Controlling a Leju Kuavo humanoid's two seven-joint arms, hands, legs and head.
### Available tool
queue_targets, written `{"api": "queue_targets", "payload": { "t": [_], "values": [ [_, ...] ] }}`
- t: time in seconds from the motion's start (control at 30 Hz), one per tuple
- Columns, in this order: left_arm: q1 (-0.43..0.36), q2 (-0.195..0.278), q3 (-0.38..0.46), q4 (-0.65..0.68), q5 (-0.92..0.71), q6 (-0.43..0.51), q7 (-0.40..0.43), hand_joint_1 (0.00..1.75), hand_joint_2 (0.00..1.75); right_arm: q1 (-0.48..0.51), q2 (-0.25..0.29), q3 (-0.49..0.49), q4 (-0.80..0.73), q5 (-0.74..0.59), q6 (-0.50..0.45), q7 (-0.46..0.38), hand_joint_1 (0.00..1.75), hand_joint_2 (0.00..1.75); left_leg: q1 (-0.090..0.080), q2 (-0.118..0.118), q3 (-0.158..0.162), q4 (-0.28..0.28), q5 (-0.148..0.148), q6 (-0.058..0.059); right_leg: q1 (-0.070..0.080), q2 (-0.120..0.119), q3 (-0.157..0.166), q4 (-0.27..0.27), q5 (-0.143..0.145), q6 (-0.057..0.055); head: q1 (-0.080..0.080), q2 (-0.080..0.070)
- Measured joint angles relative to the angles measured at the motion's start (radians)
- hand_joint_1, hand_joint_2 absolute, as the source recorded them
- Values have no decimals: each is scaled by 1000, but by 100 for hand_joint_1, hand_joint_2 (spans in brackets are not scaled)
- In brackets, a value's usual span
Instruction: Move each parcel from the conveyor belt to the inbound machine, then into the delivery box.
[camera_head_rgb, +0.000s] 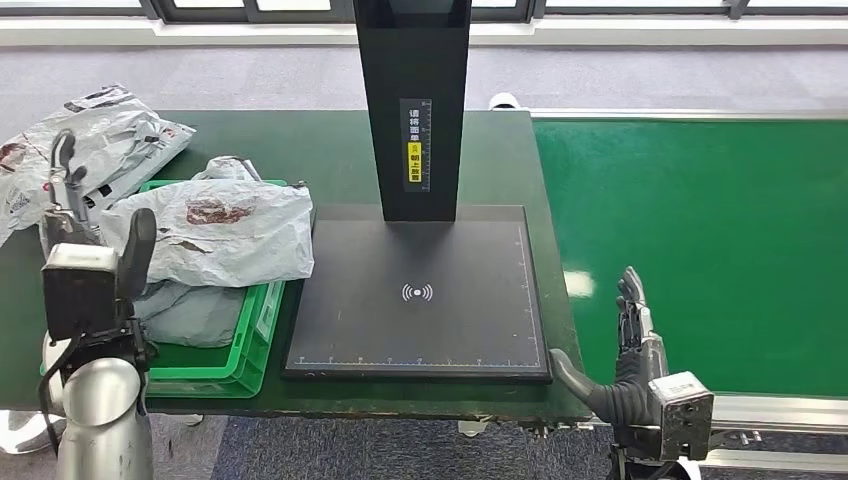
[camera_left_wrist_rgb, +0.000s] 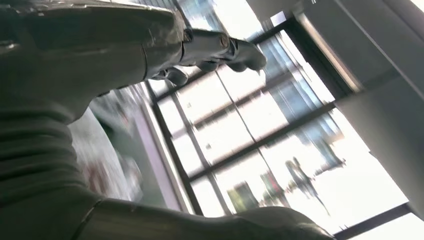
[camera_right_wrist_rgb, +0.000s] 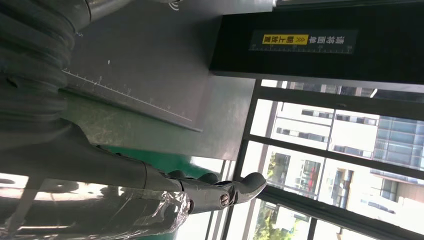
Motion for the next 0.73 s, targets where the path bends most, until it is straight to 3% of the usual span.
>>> {"api": "queue_targets", "payload": {
  "t": [0.13, 0.27, 0.47, 0.73],
  "values": [
    [36, -32, -83, 17, 228, -97, -82, 0, 175, -32, -1, 0, 7, -10, -8, 9, 0, 175, 0, 0, 0, 0, 0, 0, 0, 0, 0, 0, 0, 0, 0, 0],
    [78, -88, -171, 83, 337, -158, -102, 0, 175, -52, -2, 0, 11, -15, -21, 18, 0, 175, 0, -1, 0, 0, 0, 0, 0, -1, 1, 0, 0, 0, 0, 0],
    [107, -145, -274, 206, 369, -191, -89, 0, 175, -60, -9, 5, 23, -14, -38, 17, 0, 175, 0, -1, 0, 0, -1, 1, 0, -1, 1, 0, 0, 0, 0, 0],
    [154, -172, -299, 274, 337, -164, -84, 0, 175, -60, -16, 23, 44, -6, -54, 12, 0, 175, 0, -1, 0, 0, -1, 1, 0, -1, 0, 0, -1, 1, 0, 0]
  ]
}}
